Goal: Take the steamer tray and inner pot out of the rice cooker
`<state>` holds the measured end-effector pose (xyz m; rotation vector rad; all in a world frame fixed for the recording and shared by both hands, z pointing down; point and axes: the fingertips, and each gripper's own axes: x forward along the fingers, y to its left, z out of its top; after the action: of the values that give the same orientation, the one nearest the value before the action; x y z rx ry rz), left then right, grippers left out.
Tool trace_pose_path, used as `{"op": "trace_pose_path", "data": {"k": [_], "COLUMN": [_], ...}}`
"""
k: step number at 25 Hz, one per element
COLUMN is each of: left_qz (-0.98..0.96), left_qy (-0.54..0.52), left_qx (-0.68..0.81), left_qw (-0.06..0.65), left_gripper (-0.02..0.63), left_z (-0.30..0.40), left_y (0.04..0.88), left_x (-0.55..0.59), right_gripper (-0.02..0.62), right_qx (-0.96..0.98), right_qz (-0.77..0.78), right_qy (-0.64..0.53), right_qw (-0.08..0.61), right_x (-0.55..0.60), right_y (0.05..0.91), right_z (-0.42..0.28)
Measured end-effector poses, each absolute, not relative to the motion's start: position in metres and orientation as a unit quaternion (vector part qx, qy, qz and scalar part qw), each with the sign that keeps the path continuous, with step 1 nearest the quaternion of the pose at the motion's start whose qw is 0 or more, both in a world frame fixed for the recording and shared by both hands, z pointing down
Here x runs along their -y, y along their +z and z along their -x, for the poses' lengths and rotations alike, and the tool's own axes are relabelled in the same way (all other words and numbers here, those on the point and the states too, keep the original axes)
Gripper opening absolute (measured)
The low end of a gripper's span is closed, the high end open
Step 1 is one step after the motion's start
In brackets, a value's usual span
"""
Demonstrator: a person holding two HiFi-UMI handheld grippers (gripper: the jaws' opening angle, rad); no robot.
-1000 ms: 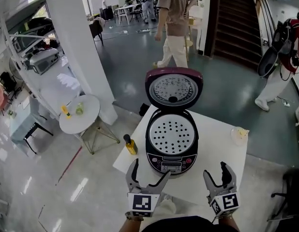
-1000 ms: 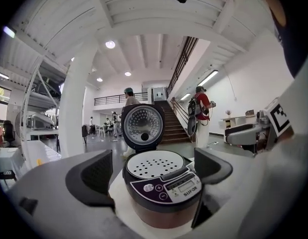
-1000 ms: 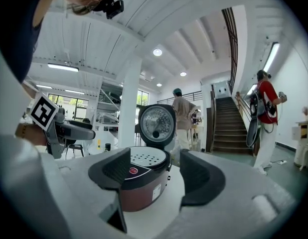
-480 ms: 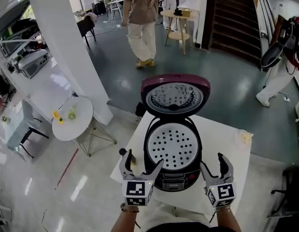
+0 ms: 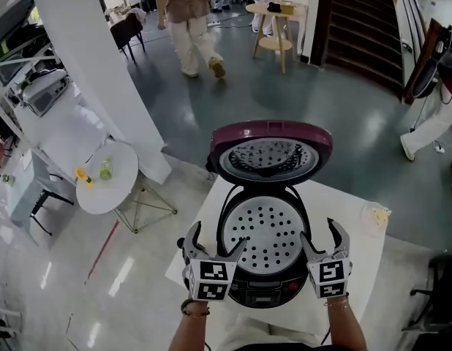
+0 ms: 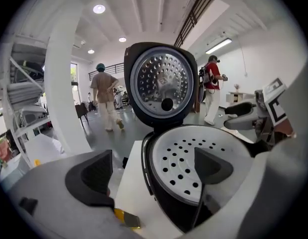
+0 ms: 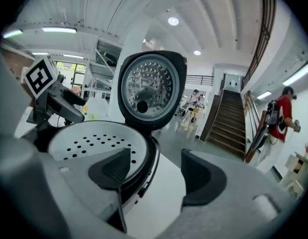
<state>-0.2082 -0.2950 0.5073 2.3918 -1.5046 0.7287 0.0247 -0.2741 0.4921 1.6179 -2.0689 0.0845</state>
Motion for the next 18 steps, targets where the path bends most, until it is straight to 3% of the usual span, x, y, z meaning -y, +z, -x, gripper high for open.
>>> {"op": "trace_pose_path", "data": {"k": [11, 18], "left_qz": [-0.798, -0.78], "left_qy": [0.369, 0.435], "left_qx": [0.466, 0.437], "left_qw": [0.099, 0.103], "left_gripper": [0.497, 0.41], "left_z": [0.195, 0.189], "left_y": [0.551, 0.579], "left_x": [0.324, 0.328], "right_gripper": [0.307, 0.307], "right_qx": [0.747, 0.737], "right_qz": [-0.555, -0.534], "right_qy": [0.039, 0.046], "right_qw": [0.363, 0.412], "right_x": [0.317, 0.331], "right_y": [0.529, 0.542], "right_z": [-0.014, -0.011]}}
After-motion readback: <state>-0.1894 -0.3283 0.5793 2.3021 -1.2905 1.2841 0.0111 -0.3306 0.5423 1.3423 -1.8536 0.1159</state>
